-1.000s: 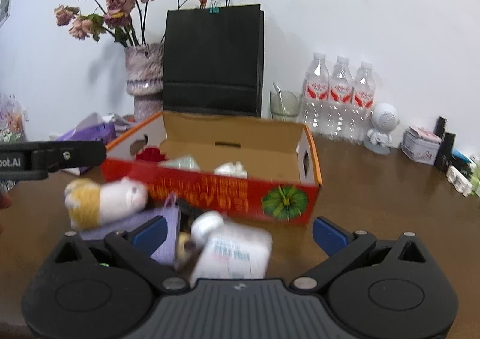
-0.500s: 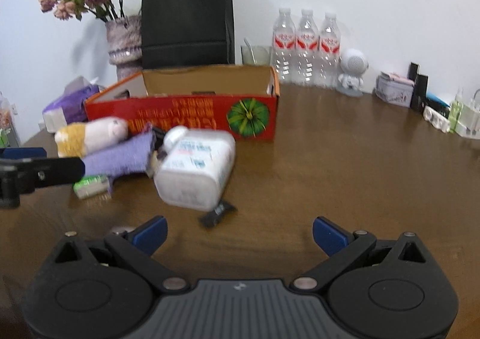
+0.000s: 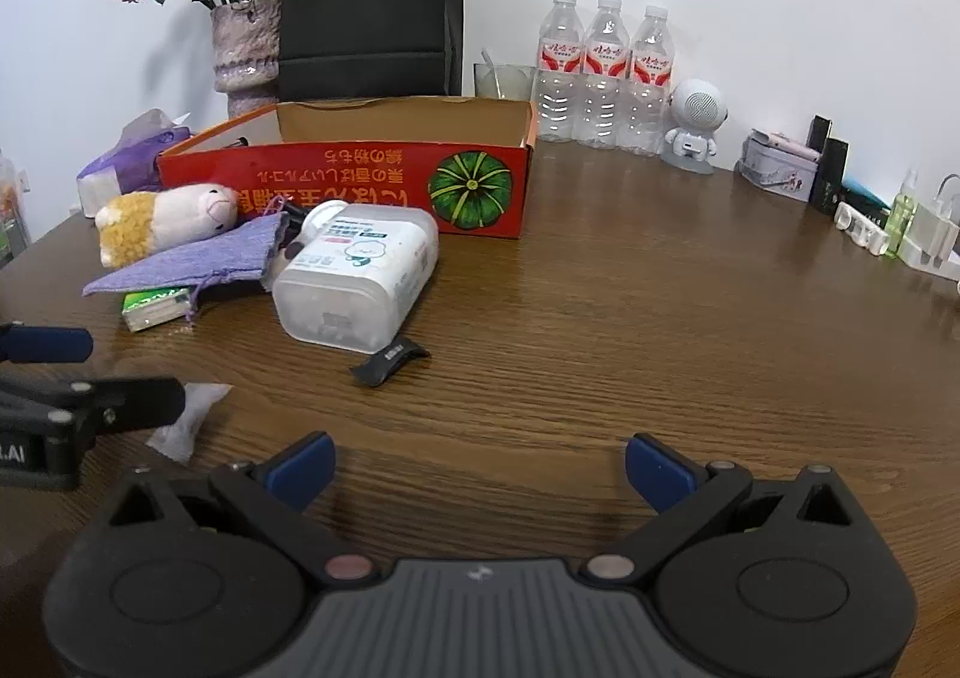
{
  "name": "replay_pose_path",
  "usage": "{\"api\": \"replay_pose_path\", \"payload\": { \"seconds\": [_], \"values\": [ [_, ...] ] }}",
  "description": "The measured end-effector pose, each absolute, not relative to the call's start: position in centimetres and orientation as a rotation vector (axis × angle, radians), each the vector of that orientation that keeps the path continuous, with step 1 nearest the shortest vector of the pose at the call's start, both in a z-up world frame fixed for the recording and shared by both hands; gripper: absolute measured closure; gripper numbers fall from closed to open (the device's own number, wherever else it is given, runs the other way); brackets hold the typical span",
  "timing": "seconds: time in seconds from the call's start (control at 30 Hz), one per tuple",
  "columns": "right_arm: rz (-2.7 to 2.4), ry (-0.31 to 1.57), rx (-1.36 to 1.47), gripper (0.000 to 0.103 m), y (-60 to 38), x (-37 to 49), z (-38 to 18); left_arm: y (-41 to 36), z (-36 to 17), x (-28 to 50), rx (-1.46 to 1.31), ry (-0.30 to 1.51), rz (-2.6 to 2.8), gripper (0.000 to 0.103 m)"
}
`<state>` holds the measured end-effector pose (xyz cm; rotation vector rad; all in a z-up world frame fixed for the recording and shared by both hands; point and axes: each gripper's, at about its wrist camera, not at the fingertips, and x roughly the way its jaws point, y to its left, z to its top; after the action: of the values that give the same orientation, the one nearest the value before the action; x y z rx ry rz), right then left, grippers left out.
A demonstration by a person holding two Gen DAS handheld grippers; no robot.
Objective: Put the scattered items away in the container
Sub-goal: 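Grasp the small clear wrapped packet with left tool while right tool grasps the small black item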
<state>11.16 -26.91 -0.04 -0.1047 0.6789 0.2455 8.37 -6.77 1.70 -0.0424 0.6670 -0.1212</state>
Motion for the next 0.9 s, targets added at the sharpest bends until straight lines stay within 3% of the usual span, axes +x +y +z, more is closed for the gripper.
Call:
{"api": "replay_pose_path", "payload": {
  "seconds": [0.3,0.4,0.43,0.47,0.73,0.9],
  "values": [
    [0.239,0.664,-0.127,0.000,-26.7,11.0,-0.3,-8.1,0.7,8.7,-0.005,0.688,-0.115,0.031],
    [0.243,0.666,-0.129,0.000,-26.6,11.1,-0.3,-8.5,0.6,8.7,0.024,0.663,-0.104,0.060],
    [0.245,0.667,-0.128,0.000,-26.5,11.2,-0.3,-8.5,0.6,8.7,0.035,0.658,-0.106,0.079],
    [0.247,0.667,-0.128,0.000,-26.4,11.3,-0.3,-8.5,0.6,8.6,0.036,0.656,-0.118,0.084],
    [0.294,0.655,-0.111,0.001,-24.4,13.4,0.1,-6.9,0.7,8.7,-0.022,0.649,-0.135,0.084],
    [0.295,0.693,-0.070,0.027,-23.2,16.1,-0.2,-6.1,0.8,8.8,-0.042,0.647,-0.134,0.084]
  ]
}}
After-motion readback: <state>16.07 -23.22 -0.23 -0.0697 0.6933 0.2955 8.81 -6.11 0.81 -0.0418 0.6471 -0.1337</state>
